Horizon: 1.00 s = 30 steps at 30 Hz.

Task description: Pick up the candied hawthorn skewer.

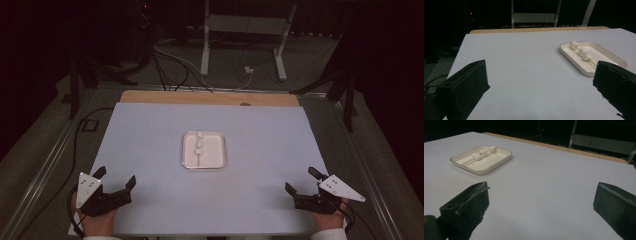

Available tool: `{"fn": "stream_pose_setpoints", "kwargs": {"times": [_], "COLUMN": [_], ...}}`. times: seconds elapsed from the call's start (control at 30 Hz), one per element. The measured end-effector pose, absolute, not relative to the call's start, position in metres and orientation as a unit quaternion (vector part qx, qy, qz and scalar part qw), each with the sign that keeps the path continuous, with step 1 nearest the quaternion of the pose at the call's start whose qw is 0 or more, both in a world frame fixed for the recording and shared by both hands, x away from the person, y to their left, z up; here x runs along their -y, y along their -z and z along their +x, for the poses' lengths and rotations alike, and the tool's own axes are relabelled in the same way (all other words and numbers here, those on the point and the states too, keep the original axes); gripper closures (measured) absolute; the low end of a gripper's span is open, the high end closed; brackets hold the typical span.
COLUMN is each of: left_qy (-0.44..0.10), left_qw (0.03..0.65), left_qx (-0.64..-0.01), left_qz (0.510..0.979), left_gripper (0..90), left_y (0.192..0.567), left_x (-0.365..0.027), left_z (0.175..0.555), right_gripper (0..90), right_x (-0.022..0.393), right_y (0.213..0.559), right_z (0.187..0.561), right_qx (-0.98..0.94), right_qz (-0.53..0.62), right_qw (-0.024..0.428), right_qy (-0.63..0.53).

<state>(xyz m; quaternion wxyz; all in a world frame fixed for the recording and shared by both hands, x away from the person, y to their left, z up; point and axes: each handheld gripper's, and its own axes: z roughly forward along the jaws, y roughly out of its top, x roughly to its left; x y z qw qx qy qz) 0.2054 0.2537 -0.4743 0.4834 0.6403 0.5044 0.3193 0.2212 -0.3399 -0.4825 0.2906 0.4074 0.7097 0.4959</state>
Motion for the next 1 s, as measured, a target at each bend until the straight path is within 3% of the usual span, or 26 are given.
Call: {"fn": "stream_pose_setpoints", "kwargs": {"times": [0.57, 1.0], "left_qy": [-0.327, -0.308], "left_qw": [0.475, 0.478], "left_qx": [-0.508, -0.493], "left_qz": [0.640, 0.659], "left_gripper": [0.7, 0.7], "left_y": [0.464, 0.440], "left_x": [-0.245, -0.215], "left_z": [0.211, 0.233], "right_gripper": [0.0, 0.0], "right_x": [0.343, 0.341], "right_y": [0.486, 0.483], "right_z": [0.226, 0.225], "right_qx": [-0.700, -0.693], "right_qz": [0.433, 0.435], "right_qw": [0.287, 0.279], "right_qy": [-0.490, -0.502]}}
